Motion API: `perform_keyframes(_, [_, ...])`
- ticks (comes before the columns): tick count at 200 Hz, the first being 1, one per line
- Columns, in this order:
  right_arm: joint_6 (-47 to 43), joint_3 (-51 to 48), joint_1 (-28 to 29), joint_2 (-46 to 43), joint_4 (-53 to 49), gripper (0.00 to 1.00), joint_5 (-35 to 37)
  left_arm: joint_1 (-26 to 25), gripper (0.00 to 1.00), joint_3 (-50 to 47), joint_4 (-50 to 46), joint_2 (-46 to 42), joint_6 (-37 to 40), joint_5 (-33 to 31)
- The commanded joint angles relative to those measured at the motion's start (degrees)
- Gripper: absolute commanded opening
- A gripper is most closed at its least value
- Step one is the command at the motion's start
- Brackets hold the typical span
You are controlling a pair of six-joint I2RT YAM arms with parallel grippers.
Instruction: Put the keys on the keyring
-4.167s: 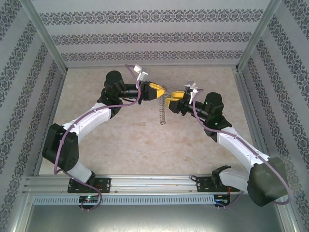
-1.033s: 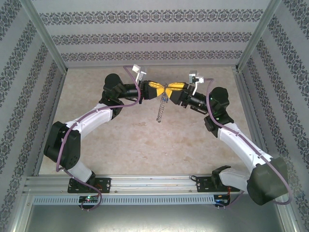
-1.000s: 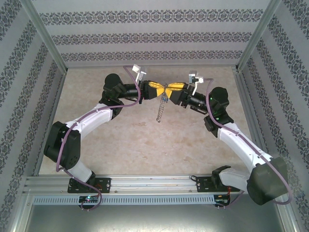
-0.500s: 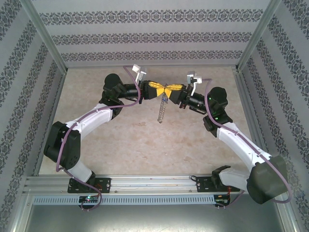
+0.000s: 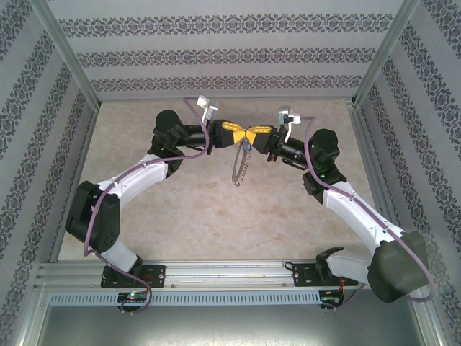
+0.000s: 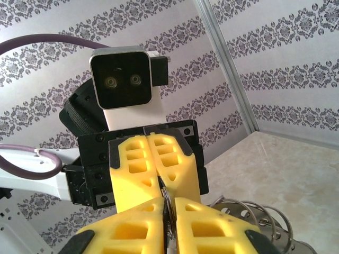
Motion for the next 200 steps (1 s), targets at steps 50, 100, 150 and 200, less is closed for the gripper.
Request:
perform_keyframes(50, [-1.2,2.1,1.2,0.3,1.9,0.0,-1.9,-0.5,0.0,0.6,4.3,0.5,-0.4,-0.2])
perform_keyframes(100, [-4.6,1.7,-0.8,-1.4,-1.8,0.0,-2.4,1.9,0.25,0.0,3.4,-0.9,0.1,-1.5])
perform_keyframes(150, [-14.5,4.3,-2.9,-2.1,-13.6,0.0,-3.8,6.0,0.43,2.2,-4.0,-2.7,3.1,1.9])
perform_keyframes(200, [-29.3,11.7,-3.0,-0.5,-32.8,0.0,-4.3,6.5,0.45,10.2,-34.7,-3.1,22.2,5.6])
